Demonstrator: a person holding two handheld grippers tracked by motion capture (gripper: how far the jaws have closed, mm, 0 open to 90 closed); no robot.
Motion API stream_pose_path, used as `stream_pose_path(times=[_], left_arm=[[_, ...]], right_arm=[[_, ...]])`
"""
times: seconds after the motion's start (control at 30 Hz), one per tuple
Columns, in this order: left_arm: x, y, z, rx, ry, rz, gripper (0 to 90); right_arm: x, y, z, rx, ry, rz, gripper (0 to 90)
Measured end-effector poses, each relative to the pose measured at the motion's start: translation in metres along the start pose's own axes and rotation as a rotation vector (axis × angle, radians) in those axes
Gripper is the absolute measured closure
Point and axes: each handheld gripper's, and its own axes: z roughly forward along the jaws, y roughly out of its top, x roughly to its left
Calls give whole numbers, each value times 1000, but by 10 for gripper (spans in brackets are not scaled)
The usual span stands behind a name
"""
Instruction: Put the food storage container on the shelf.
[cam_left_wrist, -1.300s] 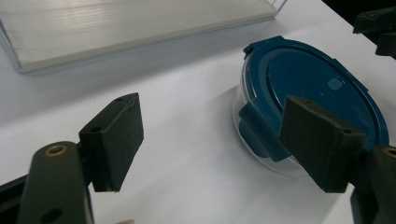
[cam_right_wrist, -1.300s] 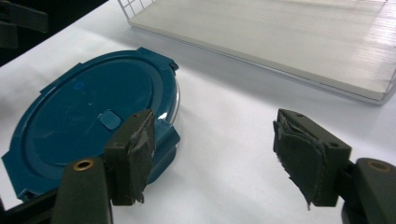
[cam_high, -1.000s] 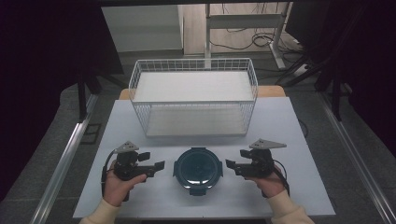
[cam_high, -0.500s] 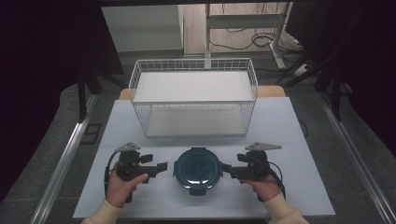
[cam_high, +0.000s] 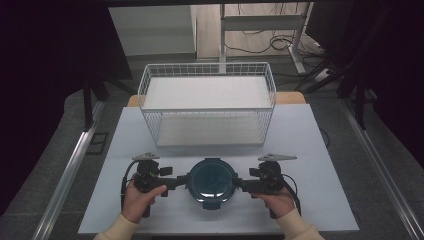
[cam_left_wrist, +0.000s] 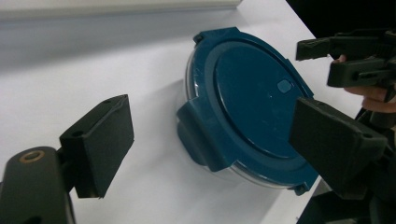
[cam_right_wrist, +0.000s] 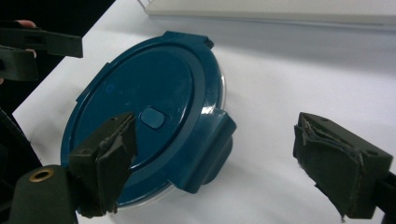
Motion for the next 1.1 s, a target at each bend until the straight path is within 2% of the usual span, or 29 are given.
stream_pose_path(times=[0.1, 0.2, 0.3, 0.4, 0.5, 0.6, 0.67, 0.77, 1.1], left_arm=[[1, -1, 5, 21, -11, -7, 137], [9, -5, 9, 35, -56, -66, 140], [11, -7, 13, 51, -63, -78, 143], [12, -9, 21, 74, -95, -101, 149], [14, -11, 27, 93, -96, -115, 154], [19, -14, 33, 103, -130, -147, 163], [20, -13, 35, 104, -133, -151, 174], [21, -13, 39, 108, -172, -181, 177], [17, -15, 48, 141, -211, -201, 263]], right_arm=[[3, 0, 5, 9, 3, 2, 136], [5, -1, 12, 27, 19, 1, 134], [4, -2, 15, 38, 28, 10, 133], [4, -4, 20, 48, 38, 26, 133], [4, -4, 26, 57, 38, 37, 128], [3, -4, 31, 62, 49, 67, 126], [2, -5, 36, 65, 72, 94, 127], [2, -6, 38, 67, 92, 114, 128], [1, -9, 46, 97, 171, 191, 150]])
